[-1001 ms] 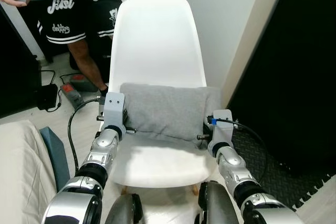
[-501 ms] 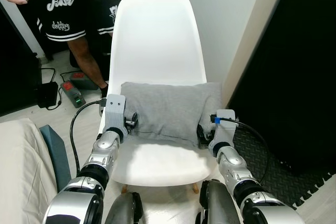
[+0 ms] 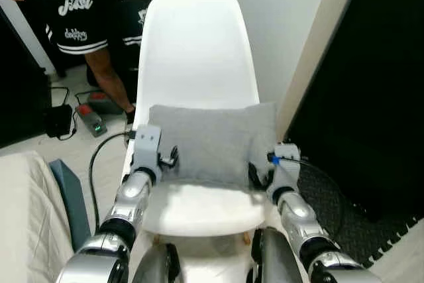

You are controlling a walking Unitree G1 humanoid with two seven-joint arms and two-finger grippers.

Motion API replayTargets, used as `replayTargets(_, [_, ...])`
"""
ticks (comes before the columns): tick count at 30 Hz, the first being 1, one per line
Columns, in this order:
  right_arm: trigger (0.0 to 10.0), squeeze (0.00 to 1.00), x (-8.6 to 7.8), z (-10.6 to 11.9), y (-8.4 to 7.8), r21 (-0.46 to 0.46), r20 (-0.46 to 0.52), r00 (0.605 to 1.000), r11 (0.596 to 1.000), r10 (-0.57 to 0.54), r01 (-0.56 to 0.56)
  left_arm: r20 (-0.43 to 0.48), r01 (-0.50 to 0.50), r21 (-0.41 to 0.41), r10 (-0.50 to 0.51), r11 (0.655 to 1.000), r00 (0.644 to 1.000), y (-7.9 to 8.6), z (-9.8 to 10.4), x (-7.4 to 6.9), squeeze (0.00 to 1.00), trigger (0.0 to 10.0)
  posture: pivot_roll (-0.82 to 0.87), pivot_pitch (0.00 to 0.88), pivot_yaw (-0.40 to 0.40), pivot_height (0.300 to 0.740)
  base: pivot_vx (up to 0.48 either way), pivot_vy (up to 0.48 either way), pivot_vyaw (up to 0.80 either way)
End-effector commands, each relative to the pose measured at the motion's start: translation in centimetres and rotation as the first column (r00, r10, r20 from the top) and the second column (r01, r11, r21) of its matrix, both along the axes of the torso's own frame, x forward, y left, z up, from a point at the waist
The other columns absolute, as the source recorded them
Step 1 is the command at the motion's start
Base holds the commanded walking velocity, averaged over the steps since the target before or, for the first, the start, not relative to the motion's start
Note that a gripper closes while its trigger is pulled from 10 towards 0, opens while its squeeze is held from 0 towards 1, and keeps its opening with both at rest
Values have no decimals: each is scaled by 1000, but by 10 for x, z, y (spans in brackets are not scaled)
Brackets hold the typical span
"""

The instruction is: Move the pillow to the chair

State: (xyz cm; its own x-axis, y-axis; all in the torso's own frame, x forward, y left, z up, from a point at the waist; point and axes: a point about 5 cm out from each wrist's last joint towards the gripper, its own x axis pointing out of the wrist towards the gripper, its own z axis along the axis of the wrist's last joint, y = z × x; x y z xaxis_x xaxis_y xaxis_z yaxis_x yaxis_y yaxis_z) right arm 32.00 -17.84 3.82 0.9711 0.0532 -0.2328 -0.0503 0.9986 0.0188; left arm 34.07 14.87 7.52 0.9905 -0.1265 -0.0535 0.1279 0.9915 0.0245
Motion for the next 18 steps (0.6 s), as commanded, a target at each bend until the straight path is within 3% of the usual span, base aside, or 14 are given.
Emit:
replayTargets(1, [10000,0,-5,-5,1,25,-4,1000,1000,-2,2,6,-6,0,6,1000,1000,5,-3,-5,0,10000,9,166,29,592,0,0,0])
replayTargets(2, [10000,0,-15,-9,2,32,23,1000,999,19,-19,36,12,-13,-11,1000,999,13,-9,-21,0,10000,2,149,29,592,0,0,0])
replayTargets(5, [10000,0,-19,-11,3,36,31,999,999,26,-27,46,19,-18,-18,1000,999,17,-11,-28,0,10000,2,149,29,592,0,0,0])
replayTargets(8, [10000,0,-27,-13,8,46,55,997,997,62,-65,58,1,-14,0,1000,998,32,-17,-53,0,10000,-1,120,29,592,0,0,0])
replayTargets(11, [10000,0,-29,-11,12,44,70,994,995,86,-89,77,-19,-9,19,1000,997,40,-15,-65,0,10000,0,104,27,592,0,0,0])
replayTargets(15, [10000,0,-22,-4,15,62,95,992,994,85,-91,119,-41,-16,42,999,992,39,-2,-64,0,10000,2,78,24,592,0,0,0])
replayTargets(18, [10000,0,-12,7,20,74,126,988,993,86,-96,163,-35,-21,38,999,986,28,14,-49,0,10000,-2,50,18,592,0,0,0])
